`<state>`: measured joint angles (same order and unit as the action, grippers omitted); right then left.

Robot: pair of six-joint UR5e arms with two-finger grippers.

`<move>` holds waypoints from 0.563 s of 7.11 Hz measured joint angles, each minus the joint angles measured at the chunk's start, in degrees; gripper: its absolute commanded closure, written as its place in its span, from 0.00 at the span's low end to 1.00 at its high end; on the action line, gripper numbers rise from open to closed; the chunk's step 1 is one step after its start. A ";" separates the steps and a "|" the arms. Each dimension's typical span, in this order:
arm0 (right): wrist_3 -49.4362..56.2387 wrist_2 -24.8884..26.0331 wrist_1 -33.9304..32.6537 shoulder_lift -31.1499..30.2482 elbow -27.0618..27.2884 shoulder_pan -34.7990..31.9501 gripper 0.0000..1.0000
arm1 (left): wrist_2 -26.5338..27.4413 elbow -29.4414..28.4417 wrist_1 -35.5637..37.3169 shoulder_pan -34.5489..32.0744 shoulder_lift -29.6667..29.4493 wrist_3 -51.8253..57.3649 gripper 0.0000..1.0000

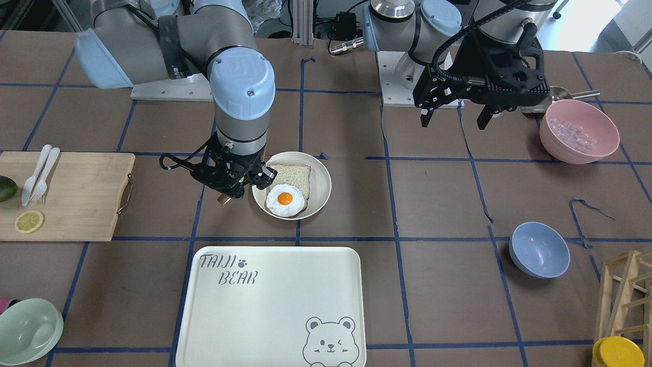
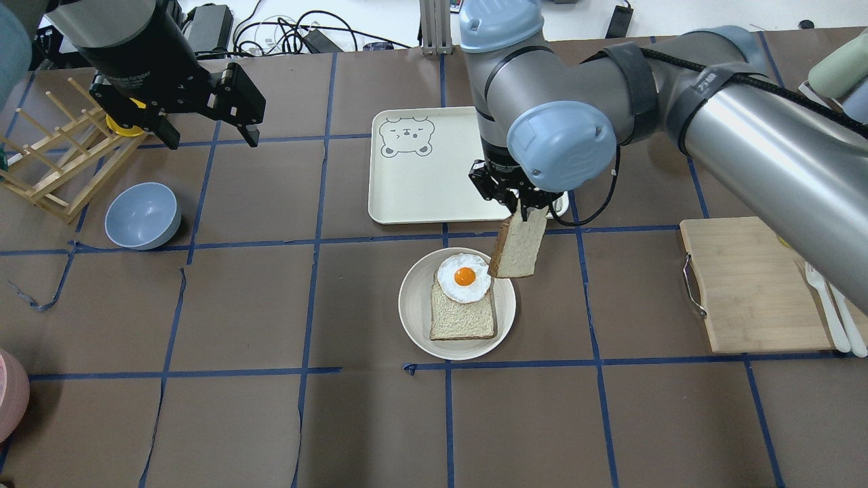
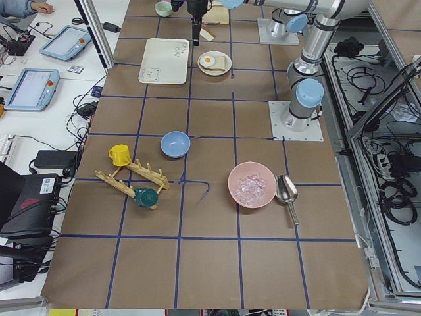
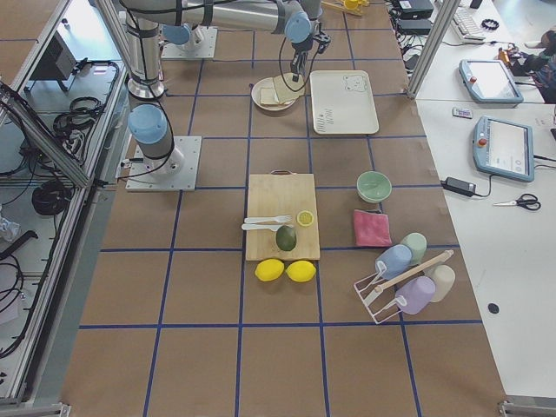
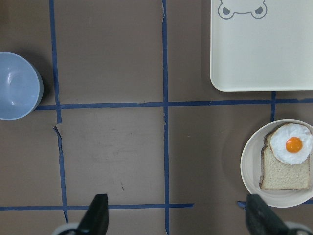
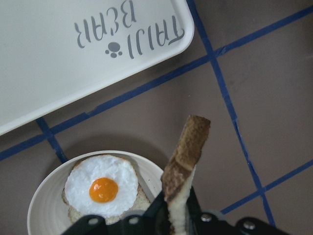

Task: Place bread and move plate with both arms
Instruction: 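Lay the bread slice over the fried egg and open the right gripper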

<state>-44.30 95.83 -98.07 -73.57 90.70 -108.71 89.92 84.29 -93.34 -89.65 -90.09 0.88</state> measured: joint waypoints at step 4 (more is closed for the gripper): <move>-4.86 -3.33 3.30 1.51 0.37 -3.93 1.00 | -0.02 0.00 0.00 0.02 0.00 0.02 0.00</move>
<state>-49.16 92.50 -94.77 -72.06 91.07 -112.64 89.89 84.29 -93.34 -89.63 -90.09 0.90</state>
